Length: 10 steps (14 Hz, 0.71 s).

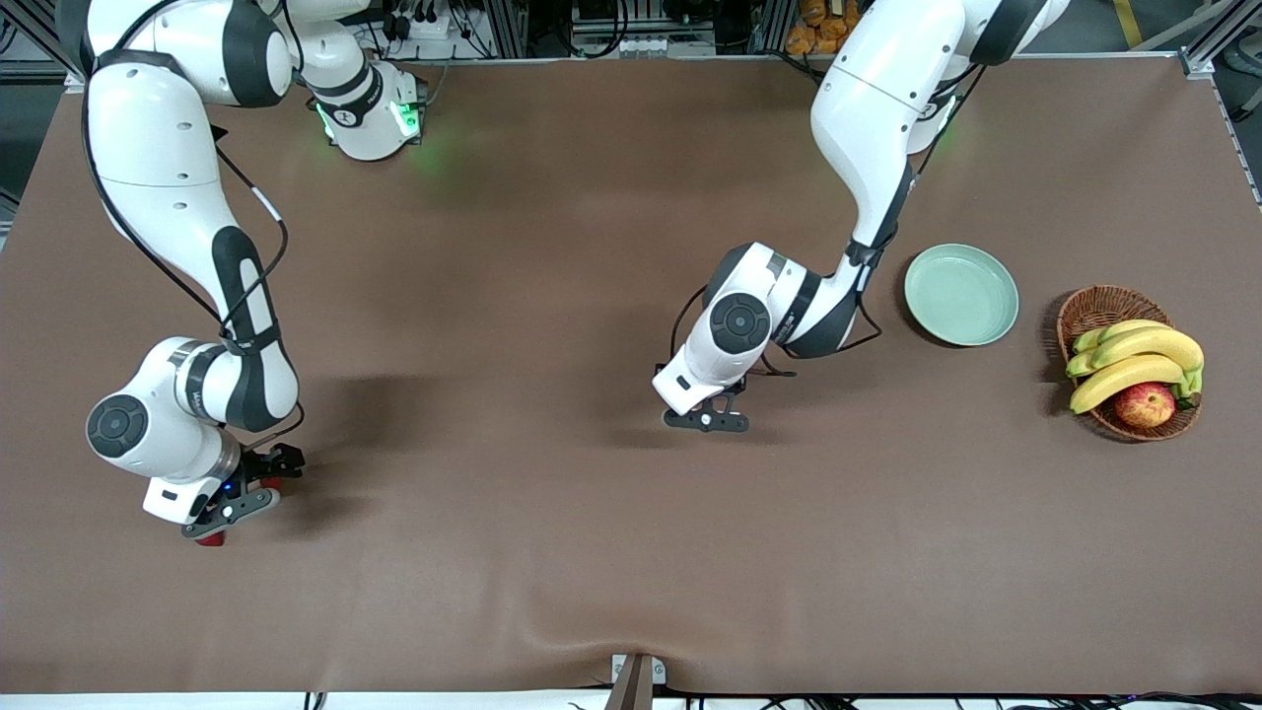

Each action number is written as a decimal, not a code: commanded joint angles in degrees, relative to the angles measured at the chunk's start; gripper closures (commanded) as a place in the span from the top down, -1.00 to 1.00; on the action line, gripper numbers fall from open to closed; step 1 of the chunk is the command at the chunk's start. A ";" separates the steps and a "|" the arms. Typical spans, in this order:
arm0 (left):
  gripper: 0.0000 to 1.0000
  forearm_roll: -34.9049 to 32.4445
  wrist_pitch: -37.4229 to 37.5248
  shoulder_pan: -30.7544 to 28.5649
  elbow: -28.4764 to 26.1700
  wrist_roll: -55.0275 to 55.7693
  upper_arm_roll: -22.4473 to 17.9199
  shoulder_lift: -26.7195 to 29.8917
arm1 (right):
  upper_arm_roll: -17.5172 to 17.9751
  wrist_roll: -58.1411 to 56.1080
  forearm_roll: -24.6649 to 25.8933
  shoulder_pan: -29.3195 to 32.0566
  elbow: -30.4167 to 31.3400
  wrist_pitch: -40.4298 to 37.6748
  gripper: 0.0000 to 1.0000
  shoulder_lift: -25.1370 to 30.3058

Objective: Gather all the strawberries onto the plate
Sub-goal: 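Grasp the strawberry with the left gripper while the right gripper grasps another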

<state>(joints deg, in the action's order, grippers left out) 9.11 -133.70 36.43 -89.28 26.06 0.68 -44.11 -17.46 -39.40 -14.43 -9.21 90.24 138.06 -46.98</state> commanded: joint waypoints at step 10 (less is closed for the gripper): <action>-0.50 0.64 -0.86 0.22 -0.98 -0.12 -0.24 -0.02 | 0.50 -0.85 -0.51 0.86 -4.54 -8.05 -1.00 0.49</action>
<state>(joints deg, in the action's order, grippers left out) 9.11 -133.71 36.45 -90.11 26.06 0.66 -44.13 -17.52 -39.41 -14.55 -9.18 88.54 133.63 -46.85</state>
